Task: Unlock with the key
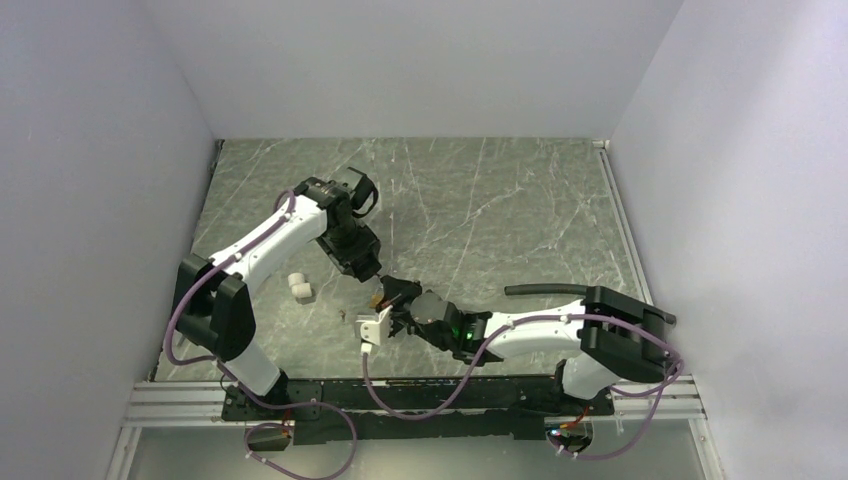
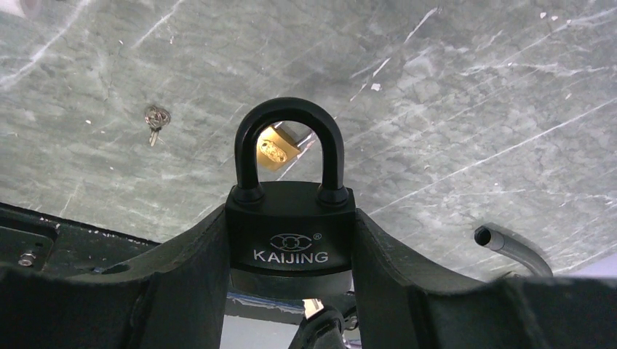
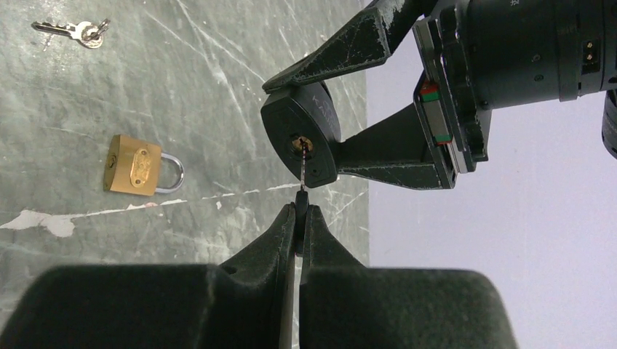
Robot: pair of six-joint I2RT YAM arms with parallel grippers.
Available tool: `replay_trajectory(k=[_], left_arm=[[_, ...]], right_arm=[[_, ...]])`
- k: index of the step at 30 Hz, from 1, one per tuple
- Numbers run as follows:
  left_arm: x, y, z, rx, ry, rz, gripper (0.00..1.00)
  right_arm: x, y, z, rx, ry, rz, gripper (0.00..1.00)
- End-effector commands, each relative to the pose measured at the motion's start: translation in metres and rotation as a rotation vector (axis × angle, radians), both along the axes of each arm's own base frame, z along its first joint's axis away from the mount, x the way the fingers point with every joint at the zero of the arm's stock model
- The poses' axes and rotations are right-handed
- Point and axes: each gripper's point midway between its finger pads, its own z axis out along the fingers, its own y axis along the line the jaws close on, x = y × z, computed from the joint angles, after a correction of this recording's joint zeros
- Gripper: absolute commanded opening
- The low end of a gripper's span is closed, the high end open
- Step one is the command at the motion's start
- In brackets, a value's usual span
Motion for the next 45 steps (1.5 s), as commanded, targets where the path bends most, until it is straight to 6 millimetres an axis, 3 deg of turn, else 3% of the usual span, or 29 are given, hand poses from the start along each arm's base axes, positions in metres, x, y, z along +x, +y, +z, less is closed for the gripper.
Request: replay_trajectory(k=[1,18,25,35,40,45], left_arm=[[-0.003,-0.015,0.013,-0.069,0.006,-0.023,0.0],[-0.001,-0.022,0.011,-0.168,0.06,-0.086,0.0],[-0.002,-0.045,0.018,-0.332,0.076,-0.135,0.0],[-0.008,-0.059,0.026,-0.439,0.103,-0.178,0.0],[-0.012,-0.06,0.026,-0.454,0.114,-0.207,0.0],[-0.016,-0.061,0.029,-0.47,0.094,-0.261,0.0]], right_arm=[[0.008,0.011,0.007,-0.008,-0.019,-0.006,0.0],[-0.004,0.036,-0.002,-0.157,-0.028,0.067,0.0],[0.013,0.032,-0.028,-0.28,-0.105,-0.011,0.0],[0.023,0.03,-0.035,-0.328,-0.15,-0.062,0.0],[0.032,0.024,-0.008,-0.234,-0.268,-0.122,0.0],[0.023,0.015,0.01,-0.145,-0.429,-0.066,0.0]])
